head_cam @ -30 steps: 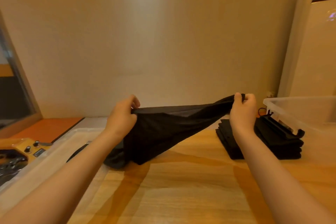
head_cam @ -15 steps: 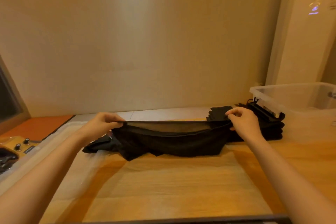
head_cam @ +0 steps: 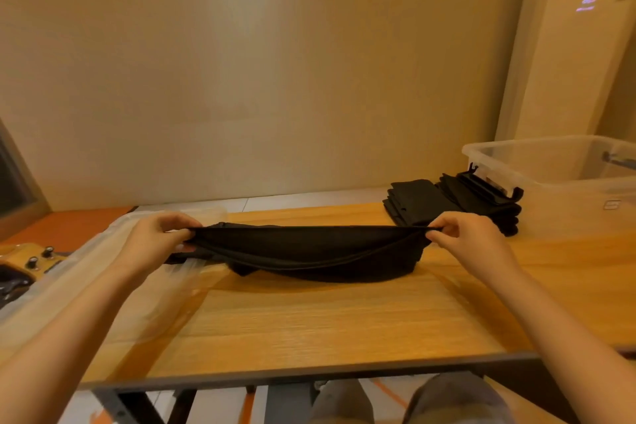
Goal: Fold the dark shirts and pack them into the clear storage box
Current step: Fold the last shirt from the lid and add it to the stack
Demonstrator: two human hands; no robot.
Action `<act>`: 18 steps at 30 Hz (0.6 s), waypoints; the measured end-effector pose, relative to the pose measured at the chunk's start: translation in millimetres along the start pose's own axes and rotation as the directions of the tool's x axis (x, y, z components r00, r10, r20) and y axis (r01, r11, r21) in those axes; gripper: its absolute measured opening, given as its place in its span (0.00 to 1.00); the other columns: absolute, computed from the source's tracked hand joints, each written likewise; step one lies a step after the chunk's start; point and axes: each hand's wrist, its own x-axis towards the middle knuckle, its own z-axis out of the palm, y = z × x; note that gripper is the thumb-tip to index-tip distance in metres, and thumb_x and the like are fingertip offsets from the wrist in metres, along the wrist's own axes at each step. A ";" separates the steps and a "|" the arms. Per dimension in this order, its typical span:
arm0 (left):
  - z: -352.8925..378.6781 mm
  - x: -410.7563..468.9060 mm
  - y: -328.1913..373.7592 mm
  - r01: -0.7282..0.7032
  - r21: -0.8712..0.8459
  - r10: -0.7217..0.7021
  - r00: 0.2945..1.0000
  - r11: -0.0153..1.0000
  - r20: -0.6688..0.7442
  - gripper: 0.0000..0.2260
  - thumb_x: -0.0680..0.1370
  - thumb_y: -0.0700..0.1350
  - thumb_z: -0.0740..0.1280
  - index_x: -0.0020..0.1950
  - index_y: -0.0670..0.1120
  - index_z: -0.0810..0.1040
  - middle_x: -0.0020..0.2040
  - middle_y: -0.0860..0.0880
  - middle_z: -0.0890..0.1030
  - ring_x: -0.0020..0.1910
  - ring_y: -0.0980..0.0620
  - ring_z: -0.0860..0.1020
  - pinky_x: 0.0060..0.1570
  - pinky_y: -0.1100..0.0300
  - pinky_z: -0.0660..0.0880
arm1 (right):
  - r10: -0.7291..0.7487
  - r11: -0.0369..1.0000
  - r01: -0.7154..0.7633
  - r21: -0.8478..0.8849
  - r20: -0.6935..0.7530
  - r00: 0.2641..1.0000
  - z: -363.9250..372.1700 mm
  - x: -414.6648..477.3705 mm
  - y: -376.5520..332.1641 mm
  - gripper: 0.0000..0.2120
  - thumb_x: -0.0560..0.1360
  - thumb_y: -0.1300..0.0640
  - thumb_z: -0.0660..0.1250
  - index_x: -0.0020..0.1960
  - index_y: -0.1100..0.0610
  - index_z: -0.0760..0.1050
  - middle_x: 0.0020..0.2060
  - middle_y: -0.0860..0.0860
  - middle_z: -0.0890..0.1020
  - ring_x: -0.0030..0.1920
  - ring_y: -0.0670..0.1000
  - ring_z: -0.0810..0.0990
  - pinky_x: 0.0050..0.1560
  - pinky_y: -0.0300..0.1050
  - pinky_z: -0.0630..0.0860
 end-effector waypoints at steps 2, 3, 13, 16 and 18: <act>-6.0 -2.1 7.0 0.012 -0.121 -0.011 1.000 0.993 0.005 0.08 0.76 0.33 0.67 0.47 0.44 0.83 0.45 0.47 0.84 0.48 0.49 0.82 0.40 0.68 0.78 | -0.070 0.996 0.072 0.047 -0.053 0.996 -6.5 2.1 -4.6 0.03 0.76 0.52 0.69 0.49 0.49 0.80 0.39 0.43 0.78 0.42 0.43 0.77 0.43 0.47 0.77; -9.7 -4.3 12.1 0.005 -0.141 0.001 0.999 0.990 0.036 0.08 0.75 0.33 0.69 0.49 0.44 0.83 0.46 0.48 0.84 0.49 0.51 0.82 0.41 0.67 0.78 | -0.106 0.991 0.112 0.076 -0.078 0.991 -10.4 3.9 -7.0 0.02 0.76 0.52 0.68 0.48 0.49 0.79 0.40 0.43 0.77 0.42 0.43 0.76 0.44 0.47 0.77; -31.1 -2.9 40.5 -0.209 0.096 0.209 0.978 0.973 0.009 0.08 0.72 0.34 0.72 0.43 0.48 0.82 0.38 0.53 0.84 0.40 0.56 0.81 0.41 0.65 0.74 | -0.134 0.901 0.188 0.392 -0.160 0.978 -45.1 24.0 -36.2 0.02 0.77 0.57 0.67 0.47 0.53 0.79 0.43 0.48 0.81 0.47 0.48 0.79 0.52 0.53 0.77; -38.3 6.1 40.9 -0.202 0.087 0.197 0.978 0.975 0.066 0.06 0.74 0.36 0.71 0.44 0.47 0.82 0.39 0.53 0.84 0.38 0.52 0.81 0.41 0.61 0.77 | -0.113 0.868 0.197 0.455 -0.205 0.972 -46.4 29.0 -40.8 0.03 0.76 0.56 0.68 0.47 0.50 0.80 0.43 0.46 0.82 0.47 0.48 0.80 0.51 0.51 0.78; -42.5 12.0 37.9 -0.181 0.085 0.171 0.979 0.980 0.107 0.04 0.76 0.38 0.69 0.46 0.46 0.82 0.38 0.50 0.84 0.39 0.48 0.81 0.41 0.60 0.78 | -0.092 0.862 0.183 0.473 -0.209 0.974 -46.5 33.6 -40.1 0.03 0.76 0.57 0.68 0.48 0.50 0.80 0.43 0.46 0.82 0.48 0.46 0.80 0.52 0.48 0.77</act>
